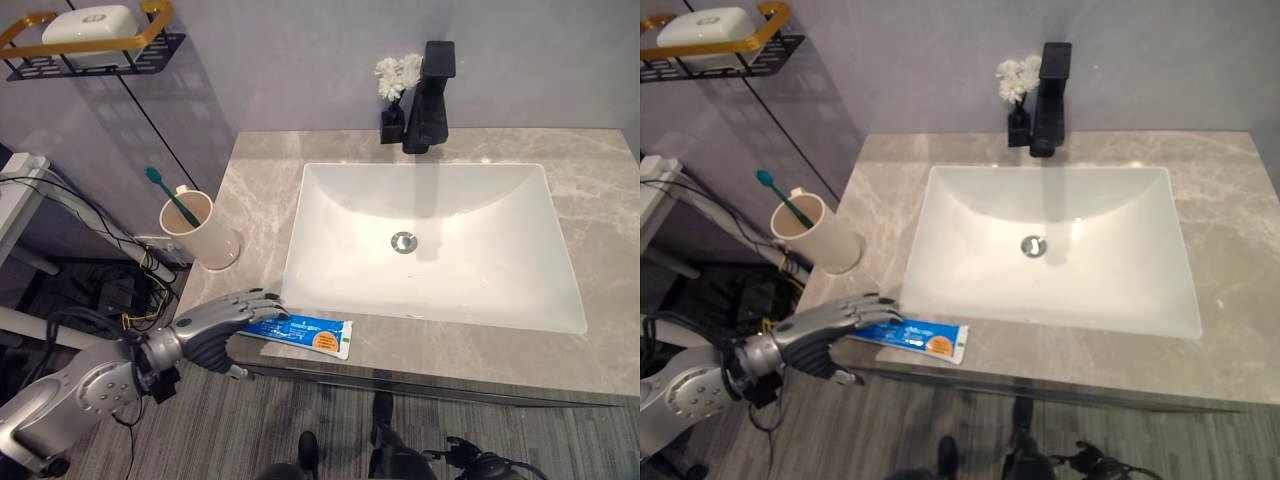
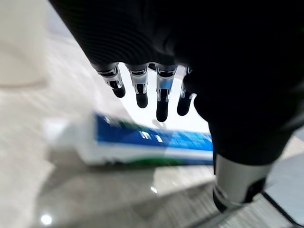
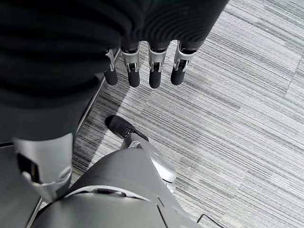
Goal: Put brush and paste in cup on sink, flatten towel.
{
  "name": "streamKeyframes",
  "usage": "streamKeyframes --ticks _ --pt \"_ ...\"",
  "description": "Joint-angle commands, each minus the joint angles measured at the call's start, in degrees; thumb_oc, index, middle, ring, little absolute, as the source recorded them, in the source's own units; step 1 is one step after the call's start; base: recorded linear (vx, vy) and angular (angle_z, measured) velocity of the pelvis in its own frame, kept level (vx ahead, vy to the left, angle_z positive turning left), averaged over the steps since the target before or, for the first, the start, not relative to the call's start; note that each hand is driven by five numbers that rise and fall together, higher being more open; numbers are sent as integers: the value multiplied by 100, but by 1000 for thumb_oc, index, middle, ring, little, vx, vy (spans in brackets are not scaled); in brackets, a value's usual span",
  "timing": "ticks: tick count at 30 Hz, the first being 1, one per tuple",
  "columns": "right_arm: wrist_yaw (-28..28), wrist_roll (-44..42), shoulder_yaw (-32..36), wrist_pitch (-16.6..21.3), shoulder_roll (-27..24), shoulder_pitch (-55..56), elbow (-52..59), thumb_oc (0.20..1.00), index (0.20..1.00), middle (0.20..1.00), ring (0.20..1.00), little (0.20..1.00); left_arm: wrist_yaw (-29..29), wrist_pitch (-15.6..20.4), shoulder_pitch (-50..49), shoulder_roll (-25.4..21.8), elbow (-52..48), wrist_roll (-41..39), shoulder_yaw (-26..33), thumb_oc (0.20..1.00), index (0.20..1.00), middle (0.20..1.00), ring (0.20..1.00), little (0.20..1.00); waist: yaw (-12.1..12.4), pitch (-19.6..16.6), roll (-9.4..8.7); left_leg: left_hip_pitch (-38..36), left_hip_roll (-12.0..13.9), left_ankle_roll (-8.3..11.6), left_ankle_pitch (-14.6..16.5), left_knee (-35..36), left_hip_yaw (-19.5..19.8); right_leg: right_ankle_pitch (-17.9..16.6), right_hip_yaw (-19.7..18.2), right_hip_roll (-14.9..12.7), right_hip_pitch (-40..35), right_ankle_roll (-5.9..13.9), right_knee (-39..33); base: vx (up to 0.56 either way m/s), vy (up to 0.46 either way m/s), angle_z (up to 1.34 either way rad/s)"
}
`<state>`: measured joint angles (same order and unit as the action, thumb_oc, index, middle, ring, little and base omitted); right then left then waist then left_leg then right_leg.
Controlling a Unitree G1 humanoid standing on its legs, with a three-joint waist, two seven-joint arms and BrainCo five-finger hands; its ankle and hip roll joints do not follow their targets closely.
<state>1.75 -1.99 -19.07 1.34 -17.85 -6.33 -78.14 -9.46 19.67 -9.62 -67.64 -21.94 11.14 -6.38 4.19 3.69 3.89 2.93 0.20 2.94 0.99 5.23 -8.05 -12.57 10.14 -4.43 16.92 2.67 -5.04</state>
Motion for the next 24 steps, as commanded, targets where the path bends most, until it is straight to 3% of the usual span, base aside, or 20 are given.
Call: streamKeyframes --ticks 1,2,4,12,24 --pt "129 89 45 -126 168 213 -171 1000 1000 1000 1000 1000 144 -29 -138 -107 -264 -144 238 831 831 831 831 831 -5 -261 -146 649 156 342 -651 -23 234 534 -139 -372 -797 577 4 0 0 0" --pt "142 90 56 -131 173 229 -174 1000 1000 1000 1000 1000 193 -66 -271 -52 -262 -104 450 928 928 928 928 928 6 -270 -157 643 155 343 -652 -23 243 538 -134 -370 -807 575 4 11 -7 4" --pt "150 89 63 -143 195 245 -199 1000 1000 1000 1000 1000 269 -70 -383 21 -259 -67 664 1000 1000 1000 1000 1000 23 -285 -167 635 152 341 -652 -23 262 542 -127 -368 -822 571 4 6 -9 6" --pt "194 35 38 -126 170 207 -114 1000 1000 1000 1000 1000 375 -173 -621 161 -35 -31 1037 1000 1000 1000 1000 1000 81 -253 -203 689 149 340 -674 -23 302 529 -86 -346 -786 562 4 -2 -5 4" --pt "205 44 52 -150 97 177 -56 1000 1000 1000 1000 1000 141 -311 -537 291 2 -237 922 1000 1000 1000 1000 1000 60 -115 -242 933 167 354 -735 -23 299 470 -55 -338 -559 575 4 -2 0 1"
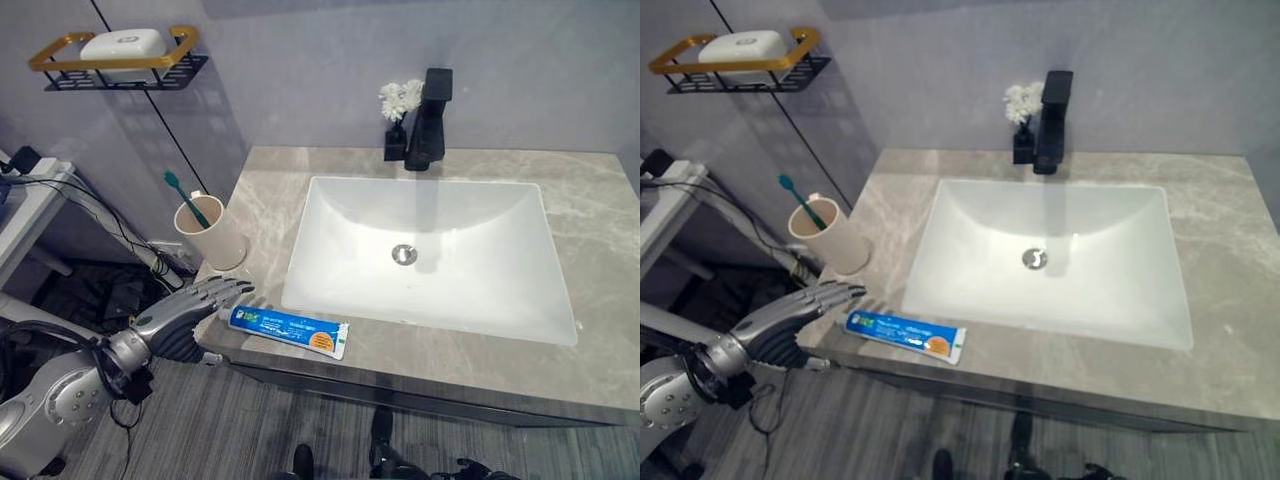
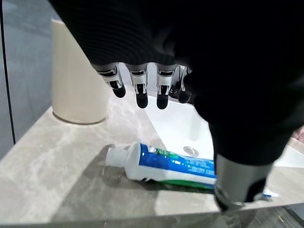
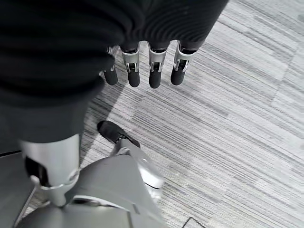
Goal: Put brush and paste in cup on sink, flatten towel.
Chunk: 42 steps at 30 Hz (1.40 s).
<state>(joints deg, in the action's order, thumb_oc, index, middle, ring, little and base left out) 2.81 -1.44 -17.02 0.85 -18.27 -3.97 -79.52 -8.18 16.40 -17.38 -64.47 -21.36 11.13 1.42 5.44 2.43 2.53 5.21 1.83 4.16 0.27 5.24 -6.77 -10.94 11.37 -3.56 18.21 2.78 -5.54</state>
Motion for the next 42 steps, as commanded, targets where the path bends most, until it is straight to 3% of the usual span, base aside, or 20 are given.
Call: streamKeyframes --ticks 1,4,6,8,32,42 --pt "88 -10 -154 -105 133 -67 84 1000 1000 1000 1000 1000 9 15 268 -9 -45 -246 95 1000 1000 1000 1000 1000 -67 26 -109 728 10 234 -669 -24 169 303 -182 -428 -663 563 54 -3 1 -3" --pt "83 4 -166 -114 129 -85 79 1000 1000 1000 1000 1000 7 2 329 7 -29 -256 29 1000 1000 1000 1000 1000 -73 49 -110 778 11 234 -677 -24 164 291 -180 -428 -608 560 54 -1 1 7" --pt "56 44 -305 -113 173 -139 122 1000 1000 1000 1000 1000 -121 -27 909 397 617 16 -1058 1000 1000 1000 1000 1000 -233 87 -165 822 23 228 -685 -24 149 284 -208 -409 -549 554 54 -2 -5 12" --pt "0 -27 -192 -96 152 -156 125 1000 1000 1000 1000 1000 66 60 1053 362 903 261 -1334 1000 1000 1000 1000 1000 -157 102 -145 857 28 224 -681 -24 162 284 -208 -407 -510 559 54 9 -4 -4" --pt "-195 -100 -372 -51 170 -218 207 1000 1000 1000 1000 1000 39 89 948 -179 1046 315 -1575 1000 1000 1000 1000 1000 -162 104 -199 969 79 197 -682 -24 150 257 -259 -385 -374 562 54 1 -1 -2" --pt "-210 -139 -394 -30 187 -262 244 1000 1000 1000 1000 1000 92 105 1021 -173 1213 471 -1689 1000 1000 1000 1000 1000 -164 89 -204 967 93 201 -684 -24 145 261 -254 -360 -378 559 54 0 0 0"
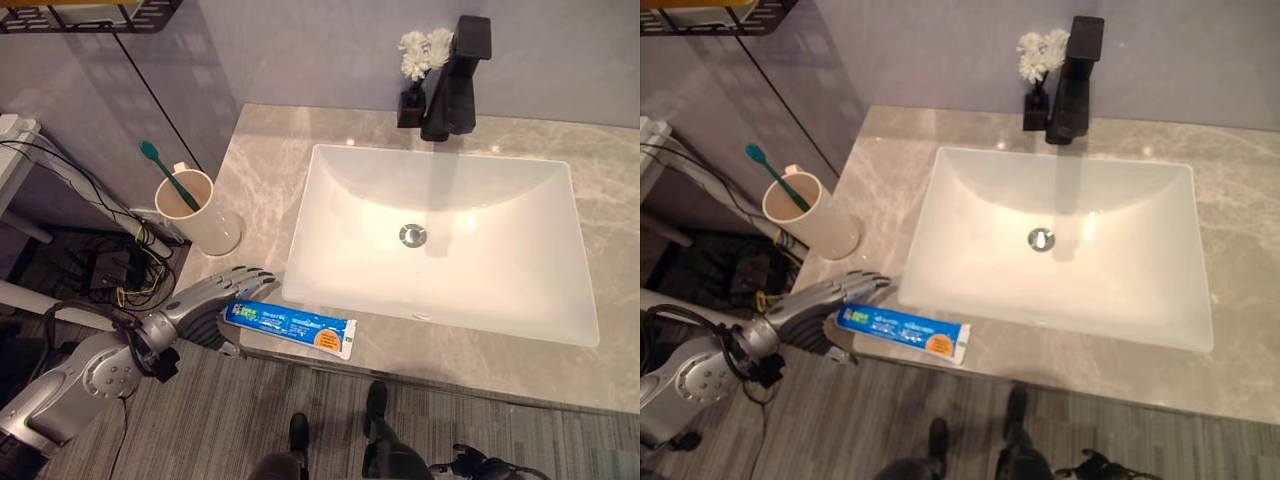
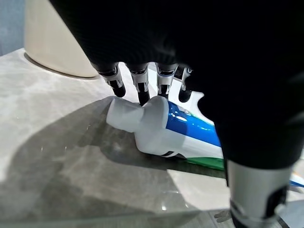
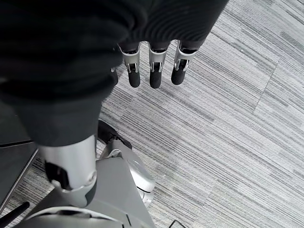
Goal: Put brush and paste in cup on sink, flatten towel.
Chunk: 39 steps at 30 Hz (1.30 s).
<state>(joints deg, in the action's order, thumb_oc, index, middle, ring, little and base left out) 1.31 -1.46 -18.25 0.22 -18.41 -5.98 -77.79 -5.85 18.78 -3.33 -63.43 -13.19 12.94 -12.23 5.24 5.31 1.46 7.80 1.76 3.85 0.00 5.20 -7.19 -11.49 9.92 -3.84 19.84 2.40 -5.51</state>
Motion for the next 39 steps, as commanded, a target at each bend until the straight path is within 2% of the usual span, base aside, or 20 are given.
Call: streamKeyframes --ticks 1,11,12,13,18,19,22,23,25,28,31,32,33,35,39 --pt "-60 -137 -268 32 199 -60 71 1000 1000 1000 1000 1000 -136 -131 -370 -275 404 294 -339 1000 1000 1000 1000 1000 -140 -201 -96 712 99 232 -658 -20 188 316 -108 -331 -538 597 51 0 0 0" --pt "-87 -52 -266 33 172 31 -28 1000 1000 1000 1000 1000 -215 -91 -203 -263 626 515 -672 1000 1000 1000 1000 1000 -194 -230 -157 696 132 224 -644 -20 175 316 -100 -309 -543 584 51 0 0 0" --pt "-91 -47 -258 34 170 50 -32 1000 1000 1000 1000 1000 -218 -91 -160 -248 659 539 -736 937 937 937 937 937 -200 -242 -163 679 137 223 -638 -20 182 322 -102 -306 -556 581 51 0 0 0" --pt "-96 -39 -258 39 165 58 -36 1000 1000 1000 1000 1000 -229 -84 -131 -233 697 569 -795 918 918 918 918 918 -205 -254 -174 664 144 224 -635 -20 181 327 -96 -303 -568 581 51 0 0 0" --pt "-128 -86 -224 53 155 72 -31 1000 1000 1000 1000 1000 -231 -66 7 -116 964 694 -1068 868 868 868 868 868 -216 -304 -215 596 149 225 -612 -20 177 339 -95 -299 -633 585 51 0 0 0" --pt "-125 -77 -250 57 149 71 -15 1000 1000 1000 1000 1000 -214 -69 106 -30 1111 760 -1253 711 711 711 711 711 -226 -310 -228 580 162 223 -603 -20 170 344 -91 -300 -651 589 51 0 0 0" --pt "-135 -91 -245 58 140 58 -7 1000 1000 1000 1000 1000 -214 -59 141 15 1228 816 -1380 595 595 595 595 595 -220 -318 -232 578 167 221 -603 -20 167 347 -91 -297 -653 588 51 0 0 0" --pt "-151 -121 -240 67 140 36 15 1000 1000 1000 1000 1000 -215 -56 145 39 1287 864 -1459 529 529 529 529 529 -212 -326 -232 585 169 218 -602 -20 179 346 -91 -296 -645 591 51 0 0 0" --pt "-159 -135 -244 73 142 29 21 1000 1000 1000 1000 1000 -235 -63 129 65 1384 900 -1528 517 517 517 517 517 -215 -322 -232 594 165 214 -603 -20 184 344 -90 -292 -641 592 51 -10 6 -7" --pt "-187 -138 -248 81 151 32 20 1000 1000 1000 1000 1000 -217 -69 118 149 1526 942 -1616 438 438 438 438 438 -233 -332 -231 599 161 210 -603 -20 177 344 -90 -289 -632 591 51 -3 6 -7" --pt "-199 -136 -250 83 151 30 11 1000 1000 1000 1000 1000 -184 -68 162 210 1632 997 -1700 432 432 432 432 432 -239 -345 -225 602 168 209 -606 -20 172 348 -94 -289 -628 587 51 0 0 0" --pt "-169 -173 -311 122 122 -23 -64 1000 1000 1000 1000 1000 367 116 -85 1053 4398 1334 -2081 413 413 413 413 413 -249 -318 -240 568 171 208 -618 -20 156 345 -112 -282 -646 581 51 -14 20 -3" --pt "-208 -164 -323 188 48 2 -29 1000 1000 1000 1000 1000 259 61 289 723 3374 1436 -2299 385 385 385 385 385 -265 -344 -214 592 164 209 -609 -20 160 336 -122 -284 -625 590 51 0 0 0" --pt "-253 -136 -377 173 76 -19 -52 1000 1000 1000 1000 1000 316 44 382 765 3647 1635 -2481 379 379 379 379 379 -305 -355 -221 586 176 216 -605 -20 136 336 -141 -281 -621 592 51 0 9 -3" --pt "-380 -82 -371 205 76 -40 -143 1000 1000 1000 1000 1000 681 1 660 1291 4530 2037 -2882 247 247 247 247 247 -360 -380 -212 578 174 214 -589 -20 115 329 -167 -284 -602 598 51 3 15 -17"
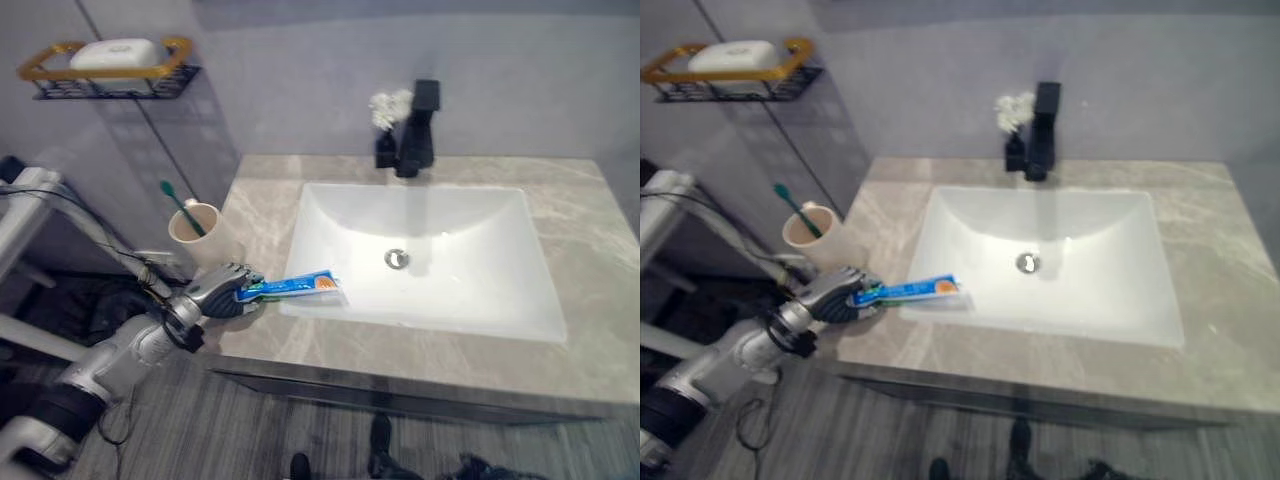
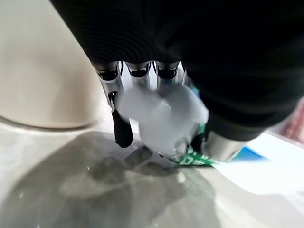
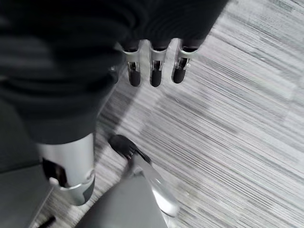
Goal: Put brush and paste in cup on sink, flatten towel.
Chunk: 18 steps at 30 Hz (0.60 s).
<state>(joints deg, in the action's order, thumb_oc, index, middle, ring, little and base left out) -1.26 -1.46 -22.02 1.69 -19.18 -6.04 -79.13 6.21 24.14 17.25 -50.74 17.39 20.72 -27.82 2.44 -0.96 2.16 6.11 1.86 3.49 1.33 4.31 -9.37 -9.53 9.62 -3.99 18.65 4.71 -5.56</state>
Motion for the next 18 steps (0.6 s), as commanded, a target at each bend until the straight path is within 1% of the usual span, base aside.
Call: streamKeyframes --ticks 1,3,8,14,16,18 --pt "-125 -83 12 61 148 -34 -12 1000 1000 1000 1000 1000 -501 -529 -1381 47 1505 1273 -1341 238 238 238 238 238 -76 247 -276 747 163 250 -723 69 333 133 -137 -270 -483 367 56 2 11 -15" --pt "-172 -104 41 86 137 -37 -24 1000 1000 1000 1000 1000 -366 -543 -1325 210 1775 1405 -1400 200 200 200 200 200 -92 234 -270 740 161 250 -718 69 323 130 -151 -263 -482 369 56 0 5 -5" --pt "-278 -243 256 141 96 20 -89 1000 1000 1000 1000 1000 -74 -596 -1304 517 2105 1501 -1381 200 200 200 200 200 -121 147 -261 616 170 239 -668 69 287 143 -165 -267 -597 377 56 17 1 -1" --pt "-331 -411 553 105 96 136 -203 1000 1000 1000 1000 1000 172 -673 -1352 718 2157 1697 -1303 200 200 200 200 200 -109 -5 -269 309 166 221 -585 69 269 213 -109 -281 -916 383 56 48 0 -6" --pt "-340 -474 652 94 79 202 -213 1000 1000 1000 1000 1000 149 -664 -1328 718 1947 1676 -1299 200 200 200 200 200 -125 -50 -273 218 161 212 -557 69 270 236 -113 -270 -1015 384 56 36 -2 11" --pt "-346 -584 809 58 87 273 -293 1000 1000 1000 1000 1000 112 -660 -1336 621 1580 1661 -1227 200 200 200 200 200 -125 -82 -275 121 163 204 -526 69 262 256 -104 -275 -1111 382 56 11 1 3"
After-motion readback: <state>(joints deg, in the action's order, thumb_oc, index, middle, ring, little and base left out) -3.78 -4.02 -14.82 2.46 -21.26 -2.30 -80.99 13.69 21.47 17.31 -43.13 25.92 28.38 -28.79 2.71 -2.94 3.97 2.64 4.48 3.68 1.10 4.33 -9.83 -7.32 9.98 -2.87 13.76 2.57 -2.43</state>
